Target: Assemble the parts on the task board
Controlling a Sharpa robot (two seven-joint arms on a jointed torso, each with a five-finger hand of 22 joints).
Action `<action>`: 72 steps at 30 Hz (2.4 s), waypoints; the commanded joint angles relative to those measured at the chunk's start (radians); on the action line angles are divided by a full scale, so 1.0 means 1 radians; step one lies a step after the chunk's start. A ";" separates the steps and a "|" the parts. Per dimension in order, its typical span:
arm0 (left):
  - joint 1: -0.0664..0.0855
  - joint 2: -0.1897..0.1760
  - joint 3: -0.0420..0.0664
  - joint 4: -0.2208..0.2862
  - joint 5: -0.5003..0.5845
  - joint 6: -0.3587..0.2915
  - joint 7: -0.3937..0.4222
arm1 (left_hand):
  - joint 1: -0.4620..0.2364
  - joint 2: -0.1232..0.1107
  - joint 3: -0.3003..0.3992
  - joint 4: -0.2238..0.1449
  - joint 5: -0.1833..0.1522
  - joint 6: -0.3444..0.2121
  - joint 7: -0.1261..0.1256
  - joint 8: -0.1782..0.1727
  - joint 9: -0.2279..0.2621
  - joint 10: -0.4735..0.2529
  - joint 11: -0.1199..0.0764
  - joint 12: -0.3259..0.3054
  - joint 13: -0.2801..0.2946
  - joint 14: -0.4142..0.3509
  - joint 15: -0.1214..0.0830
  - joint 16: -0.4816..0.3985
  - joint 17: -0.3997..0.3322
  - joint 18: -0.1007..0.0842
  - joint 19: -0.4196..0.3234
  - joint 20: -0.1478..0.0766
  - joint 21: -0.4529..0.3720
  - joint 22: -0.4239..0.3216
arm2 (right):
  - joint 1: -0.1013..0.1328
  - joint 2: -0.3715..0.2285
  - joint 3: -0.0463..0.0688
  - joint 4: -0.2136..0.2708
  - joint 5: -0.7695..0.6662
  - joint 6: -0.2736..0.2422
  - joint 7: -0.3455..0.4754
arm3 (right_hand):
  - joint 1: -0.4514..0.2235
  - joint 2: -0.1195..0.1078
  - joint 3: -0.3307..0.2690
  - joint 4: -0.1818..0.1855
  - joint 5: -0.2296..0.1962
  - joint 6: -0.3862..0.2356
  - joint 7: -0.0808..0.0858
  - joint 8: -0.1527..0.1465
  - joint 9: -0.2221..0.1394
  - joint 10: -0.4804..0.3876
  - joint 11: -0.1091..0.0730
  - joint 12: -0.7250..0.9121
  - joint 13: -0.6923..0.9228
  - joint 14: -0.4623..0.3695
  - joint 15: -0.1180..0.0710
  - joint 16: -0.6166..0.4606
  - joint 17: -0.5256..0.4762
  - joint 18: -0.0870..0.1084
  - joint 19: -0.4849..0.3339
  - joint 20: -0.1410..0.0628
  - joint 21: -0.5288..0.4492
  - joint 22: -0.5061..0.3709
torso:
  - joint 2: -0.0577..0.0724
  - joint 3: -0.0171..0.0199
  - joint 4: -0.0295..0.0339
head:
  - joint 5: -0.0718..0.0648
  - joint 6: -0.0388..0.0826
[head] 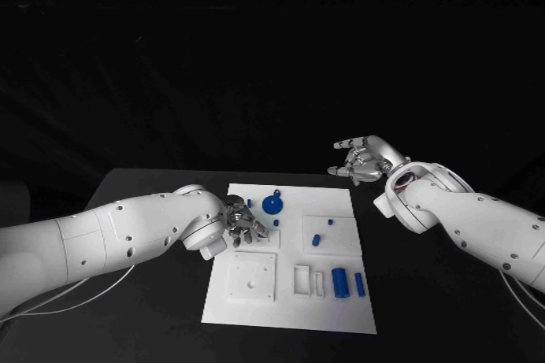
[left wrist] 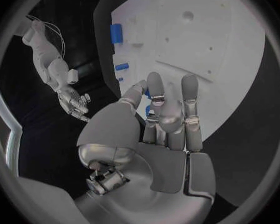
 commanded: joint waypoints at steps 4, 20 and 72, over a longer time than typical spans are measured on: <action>-0.003 0.011 0.001 -0.016 -0.032 0.024 -0.006 | -0.012 0.027 -0.001 0.010 -0.008 0.190 -0.110 0.007 0.793 0.047 -0.009 0.019 0.013 0.003 0.004 0.026 0.027 -0.009 0.003 0.003 -0.032 0.047 | 0.000 0.003 0.001 -0.002 0.007 0.000 0.006 | -0.011 -0.002 0.003 -0.007 0.021 0.006 -0.001 -0.001 0.001 -0.005 -0.003 0.004 -0.003 -0.002 -0.006 0.006 0.000 0.013 0.005 0.002 0.004 0.022 | 0.000 0.0012 -0.0001 | -0.002 -0.005; -0.003 0.021 0.001 -0.040 -0.044 0.062 -0.020 | 0.008 0.055 -0.060 0.050 -0.168 0.204 -0.115 0.010 0.826 0.047 -0.011 0.041 0.029 0.005 0.006 0.055 0.054 -0.004 0.024 0.010 -0.086 0.132 | -0.001 0.009 0.001 -0.011 0.007 0.012 -0.001 | -0.015 -0.002 0.005 -0.008 0.061 0.004 -0.001 -0.001 0.001 -0.006 -0.003 0.002 -0.007 -0.003 -0.006 0.006 -0.001 0.012 0.004 0.001 0.003 0.021 | 0.000 0.0015 0.0004 | -0.001 -0.017; -0.010 0.053 0.001 -0.076 -0.178 0.084 -0.040 | 0.014 0.063 -0.058 0.033 -0.147 0.207 -0.115 0.009 0.824 0.047 -0.010 0.047 0.000 0.004 0.008 0.058 0.036 -0.006 0.120 0.015 -0.344 0.438 | -0.011 0.028 0.001 -0.028 0.012 0.025 -0.001 | -0.020 0.000 0.006 -0.011 0.089 0.000 0.000 -0.001 0.001 -0.007 -0.004 0.002 -0.011 -0.003 -0.007 0.006 -0.002 0.012 0.003 0.000 0.003 0.021 | 0.000 0.0010 -0.0002 | -0.002 -0.045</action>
